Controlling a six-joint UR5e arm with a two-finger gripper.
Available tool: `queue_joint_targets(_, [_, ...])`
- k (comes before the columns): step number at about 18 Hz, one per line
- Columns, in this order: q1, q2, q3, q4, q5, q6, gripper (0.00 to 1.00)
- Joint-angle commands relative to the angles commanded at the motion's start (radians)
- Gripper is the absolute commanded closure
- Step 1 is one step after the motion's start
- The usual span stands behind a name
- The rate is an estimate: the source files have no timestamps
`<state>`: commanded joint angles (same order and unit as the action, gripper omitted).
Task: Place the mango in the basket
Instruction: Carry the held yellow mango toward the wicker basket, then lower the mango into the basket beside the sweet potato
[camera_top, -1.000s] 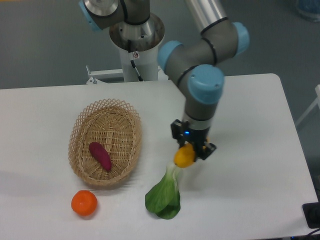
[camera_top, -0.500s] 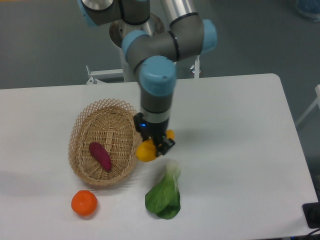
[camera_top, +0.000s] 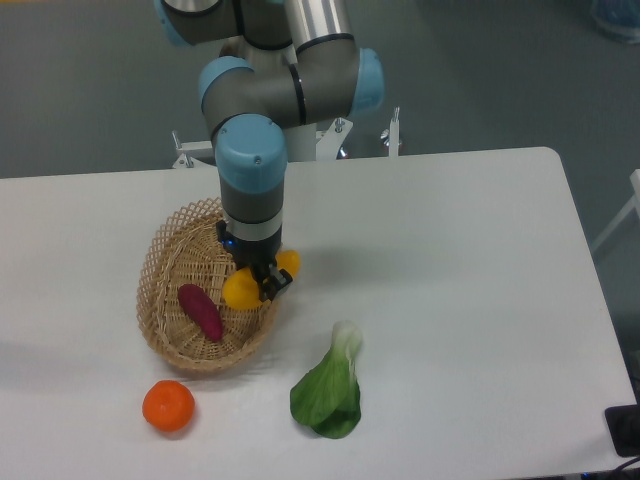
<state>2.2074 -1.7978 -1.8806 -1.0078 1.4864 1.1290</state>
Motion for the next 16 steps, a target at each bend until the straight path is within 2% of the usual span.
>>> queue_joint_targets(5, [-0.06, -0.002, -0.043, 0.0, 0.038, -0.002, 0.51])
queue_joint_targets(9, [-0.078, -0.006, -0.049, 0.0, 0.038, -0.02, 0.47])
queue_joint_targets(10, [-0.089, -0.009, -0.049, 0.0, 0.041, -0.021, 0.4])
queue_joint_targets(12, [-0.092, -0.009, -0.052, 0.002, 0.052, -0.021, 0.17])
queue_joint_targets(13, [-0.092, -0.009, -0.051, 0.003, 0.052, -0.021, 0.09])
queue_joint_targets(15, [-0.092, -0.005, -0.049, 0.003, 0.048, -0.023, 0.0])
queue_joint_targets(16, [-0.091, -0.005, -0.049, 0.005, 0.046, -0.023, 0.0])
